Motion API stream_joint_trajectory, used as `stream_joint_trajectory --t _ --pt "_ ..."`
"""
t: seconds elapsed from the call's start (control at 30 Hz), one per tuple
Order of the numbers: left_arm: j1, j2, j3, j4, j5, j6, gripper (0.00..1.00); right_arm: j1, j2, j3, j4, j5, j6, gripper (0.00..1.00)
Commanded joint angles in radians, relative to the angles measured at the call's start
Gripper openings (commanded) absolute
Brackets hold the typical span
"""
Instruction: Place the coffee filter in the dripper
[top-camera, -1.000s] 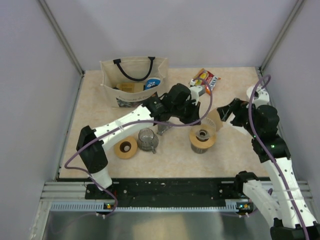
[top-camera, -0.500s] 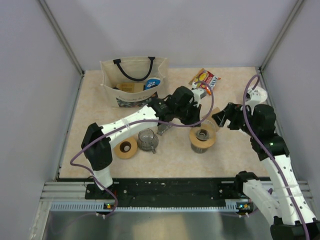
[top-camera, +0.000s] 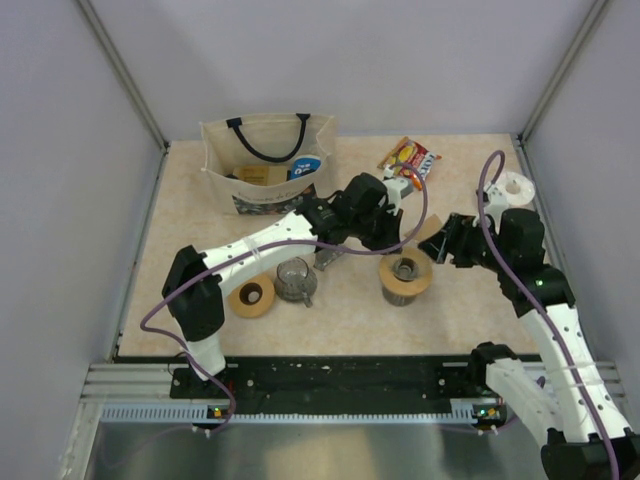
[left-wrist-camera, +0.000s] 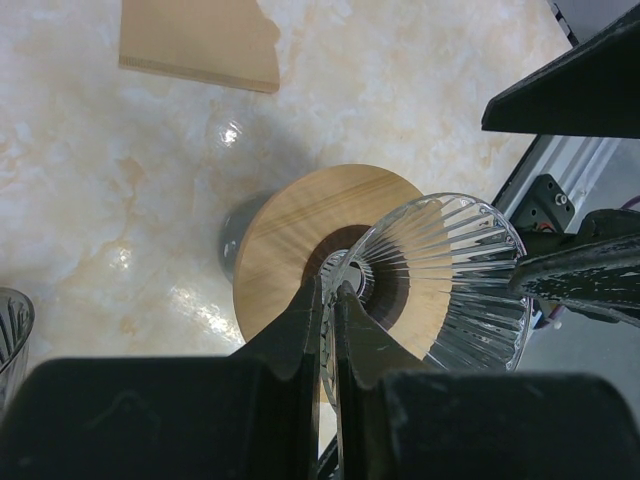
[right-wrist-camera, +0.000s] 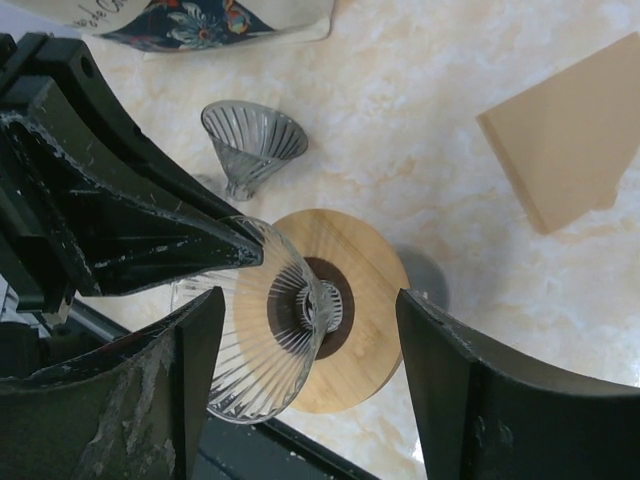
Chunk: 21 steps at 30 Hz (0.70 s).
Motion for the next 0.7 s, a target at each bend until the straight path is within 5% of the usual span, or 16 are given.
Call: stream_joint_trajectory --t 0.0,0.2,0.43,0.67 --pt "0.005 0.016 -0.038 -0.002 -0.024 0.051 0.00 0.002 0.010 -0.011 -0.011 -0.055 -0.005 0.68" --pt "0.005 0.026 -0.061 0.014 -0.024 0.046 0.00 0.002 0.042 -0.036 -0.011 -0.117 0.009 0.61" --pt "0.005 0.027 -0.049 -0.026 -0.071 0.042 0.00 0.002 0.048 -0.057 -0.012 -0.088 0.024 0.26" --pt "0.005 0.056 -0.027 -0.052 -0.068 0.029 0.00 0.002 0.062 -0.074 -0.046 -0.023 0.015 0.08"
